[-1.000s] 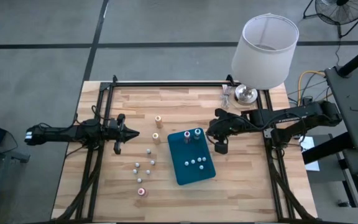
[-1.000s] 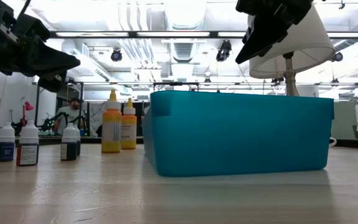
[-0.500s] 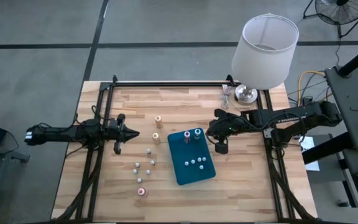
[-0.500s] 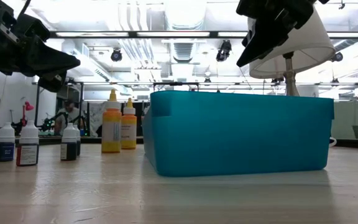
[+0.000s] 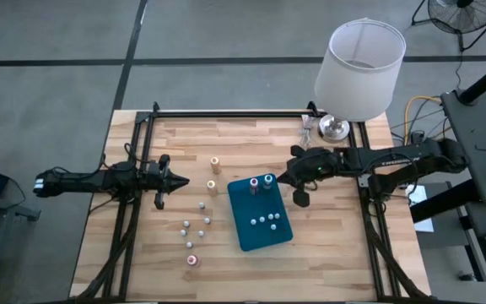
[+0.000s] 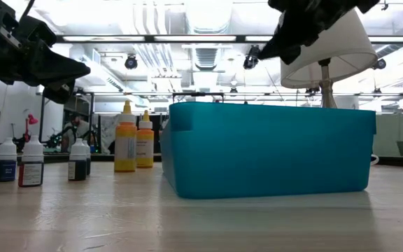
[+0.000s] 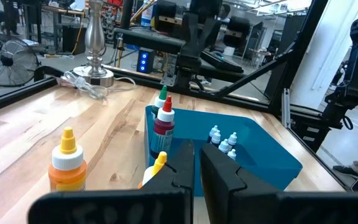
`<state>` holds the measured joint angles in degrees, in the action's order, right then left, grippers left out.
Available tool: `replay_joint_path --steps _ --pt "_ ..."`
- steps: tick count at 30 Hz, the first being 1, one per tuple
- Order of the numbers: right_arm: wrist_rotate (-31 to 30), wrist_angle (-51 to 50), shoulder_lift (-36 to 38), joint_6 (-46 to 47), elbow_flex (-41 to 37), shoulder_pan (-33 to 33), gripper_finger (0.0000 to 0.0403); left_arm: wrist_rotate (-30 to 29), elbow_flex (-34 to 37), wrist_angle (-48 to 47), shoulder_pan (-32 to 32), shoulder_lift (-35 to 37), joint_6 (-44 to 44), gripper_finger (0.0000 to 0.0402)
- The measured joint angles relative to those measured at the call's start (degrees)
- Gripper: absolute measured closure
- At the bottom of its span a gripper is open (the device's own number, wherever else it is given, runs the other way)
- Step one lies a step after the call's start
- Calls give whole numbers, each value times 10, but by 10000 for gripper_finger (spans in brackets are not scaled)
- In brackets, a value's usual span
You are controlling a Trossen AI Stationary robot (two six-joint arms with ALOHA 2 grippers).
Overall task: Pick & Place food coloring
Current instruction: Put the top large yellow food coloring bottle into the blue bin
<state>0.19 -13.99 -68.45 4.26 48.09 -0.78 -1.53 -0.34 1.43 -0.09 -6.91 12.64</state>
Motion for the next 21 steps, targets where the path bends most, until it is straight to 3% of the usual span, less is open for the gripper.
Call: replay_joint_path --steps 5,16,21 --pt "14 83 47 20 -61 14 394 0 0 0 0 0 0 402" --pt "12 94 192 7 -148 53 394 0 0 0 0 0 0 402" --pt "12 179 248 54 -216 53 394 0 0 0 0 0 0 402"
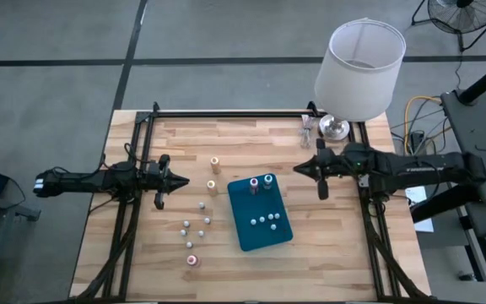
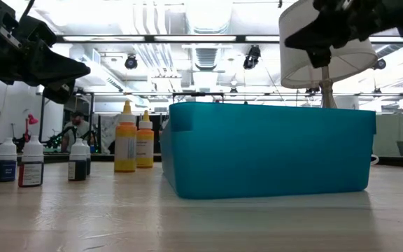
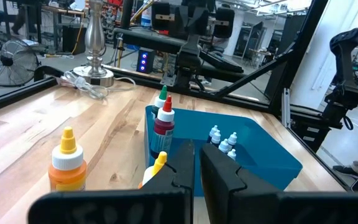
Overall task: Pick & Place food coloring
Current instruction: Put the top large yellow food coloring bottle into the blue bin
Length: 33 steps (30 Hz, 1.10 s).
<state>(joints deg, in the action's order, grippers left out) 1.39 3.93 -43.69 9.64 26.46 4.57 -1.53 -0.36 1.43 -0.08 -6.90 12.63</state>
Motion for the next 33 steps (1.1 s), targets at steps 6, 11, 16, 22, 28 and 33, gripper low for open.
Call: replay_joint_path --steps 6,11,16,22,28,33 --pt "0 87 30 22 -68 2 394 0 0 0 0 0 0 402" --pt "0 133 57 22 -117 9 394 0 0 0 0 0 0 402" --pt "0 145 96 23 -148 17 394 0 0 0 0 0 0 402" --pt "0 144 148 24 -176 33 394 0 0 0 0 0 0 402" --pt "0 142 171 63 -200 60 394 0 0 0 0 0 0 402" --pt "0 144 173 65 -212 72 394 0 0 0 0 0 0 402"
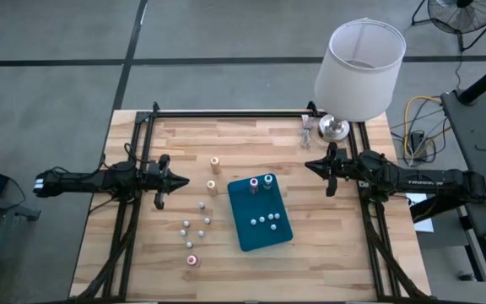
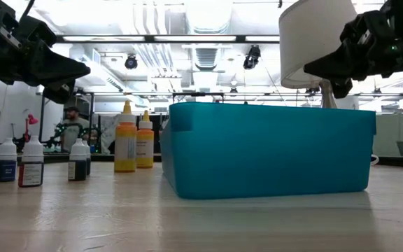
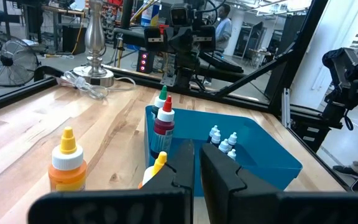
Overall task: Pick & Place food coloring
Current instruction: Put the top large yellow food coloring bottle into the blue bin
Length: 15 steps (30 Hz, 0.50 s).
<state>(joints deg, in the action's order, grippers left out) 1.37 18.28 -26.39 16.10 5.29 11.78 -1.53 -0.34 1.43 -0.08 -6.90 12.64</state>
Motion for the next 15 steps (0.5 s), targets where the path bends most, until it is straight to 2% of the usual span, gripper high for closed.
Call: replay_joint_path --steps 15 --pt "1 18 28 -4 -36 0 394 0 0 0 0 0 0 402"
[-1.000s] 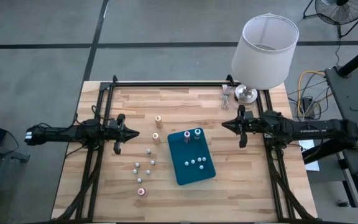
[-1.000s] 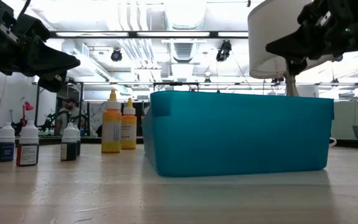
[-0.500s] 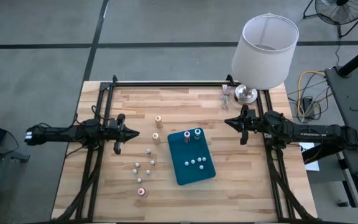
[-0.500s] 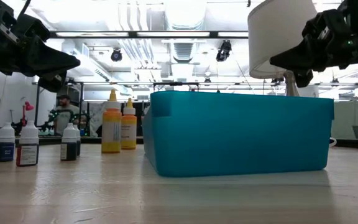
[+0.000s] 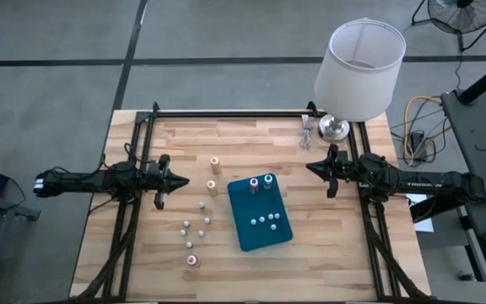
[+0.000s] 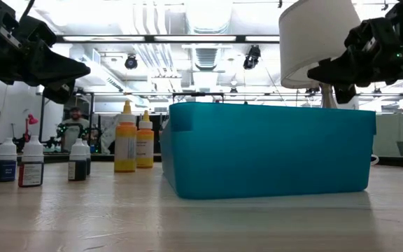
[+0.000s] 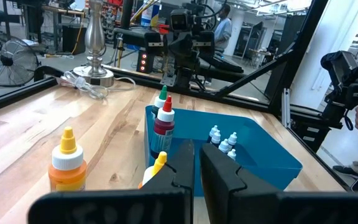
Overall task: Pick & Place food coloring
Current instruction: Put the top large yellow food coloring bottle into the blue bin
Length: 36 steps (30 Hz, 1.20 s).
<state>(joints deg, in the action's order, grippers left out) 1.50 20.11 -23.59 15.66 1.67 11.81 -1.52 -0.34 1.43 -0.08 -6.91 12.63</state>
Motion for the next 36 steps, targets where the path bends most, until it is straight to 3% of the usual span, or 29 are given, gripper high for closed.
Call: replay_joint_path --steps 17,28,36 --pt "0 0 0 -28 -11 0 394 0 0 0 0 0 0 402" --pt "0 90 0 -27 -11 0 394 0 0 0 0 0 0 402" --pt "-2 15 36 -28 -11 -10 394 0 0 0 0 0 0 402"
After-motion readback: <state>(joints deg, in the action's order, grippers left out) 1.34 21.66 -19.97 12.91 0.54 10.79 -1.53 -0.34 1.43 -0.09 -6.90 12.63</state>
